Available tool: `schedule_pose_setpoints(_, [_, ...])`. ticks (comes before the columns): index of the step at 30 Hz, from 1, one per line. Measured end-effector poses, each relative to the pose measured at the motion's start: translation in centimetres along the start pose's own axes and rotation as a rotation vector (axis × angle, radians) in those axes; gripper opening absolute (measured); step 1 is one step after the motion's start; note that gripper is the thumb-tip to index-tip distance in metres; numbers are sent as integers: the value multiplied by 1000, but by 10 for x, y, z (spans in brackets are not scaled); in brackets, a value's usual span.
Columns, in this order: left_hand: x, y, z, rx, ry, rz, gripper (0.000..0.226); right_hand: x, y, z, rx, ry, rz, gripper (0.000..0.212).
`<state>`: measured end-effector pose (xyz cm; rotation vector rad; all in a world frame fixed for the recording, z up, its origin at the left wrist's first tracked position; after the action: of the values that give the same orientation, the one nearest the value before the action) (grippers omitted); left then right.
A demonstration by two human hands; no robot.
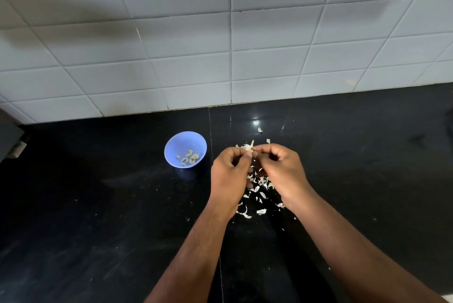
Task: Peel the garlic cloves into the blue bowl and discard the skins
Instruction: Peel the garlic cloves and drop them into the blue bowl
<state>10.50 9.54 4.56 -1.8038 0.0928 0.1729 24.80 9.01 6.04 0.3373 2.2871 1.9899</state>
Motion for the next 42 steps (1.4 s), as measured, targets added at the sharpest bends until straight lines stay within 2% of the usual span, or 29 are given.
schedule_pose_setpoints(2, [4,-2,-3,-9,96,-9,11,0,-3,-1,102,-22,180,11])
schedule_pose_setpoints(5, [8,-1,-10,-76,182,-5,23,-4,-6,1,125,-17,236,12])
schedule_pose_setpoints(11, [2,4,-9,-112,90,47,42,-8,0,-3,-20,36,110,12])
schedule_pose_setpoints(17, [1,-6,-9,-95,122,-184,21,-6,5,-9,-104,105,-6,13])
schedule_pose_setpoints(21, [2,-7,-12,-123,151,-276,16,-7,8,-8,-108,101,-45,13])
schedule_pose_setpoints(29, [1,-4,-15,-98,56,-192,18,-3,14,-11,-269,106,-262,15])
schedule_pose_setpoints(31, [2,-4,-18,-111,50,-225,18,-1,14,-12,-255,92,-199,13])
schedule_pose_setpoints(36, [1,-9,-20,-93,87,-310,17,9,-3,-21,50,68,303,16])
schedule_pose_setpoints(42, [4,-17,-24,-73,108,-125,21,22,-12,-24,275,29,613,17])
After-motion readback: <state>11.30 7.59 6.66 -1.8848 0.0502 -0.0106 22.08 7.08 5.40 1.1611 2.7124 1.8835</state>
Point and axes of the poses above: each hand's wrist, its own z-axis towards the middle knuckle, its own x-axis out of the palm, y = z × x, the point moved 5 cm from there along z, towards the middle knuckle, and after that the axes turned 11 degrees about z, right-handed, at the moved point
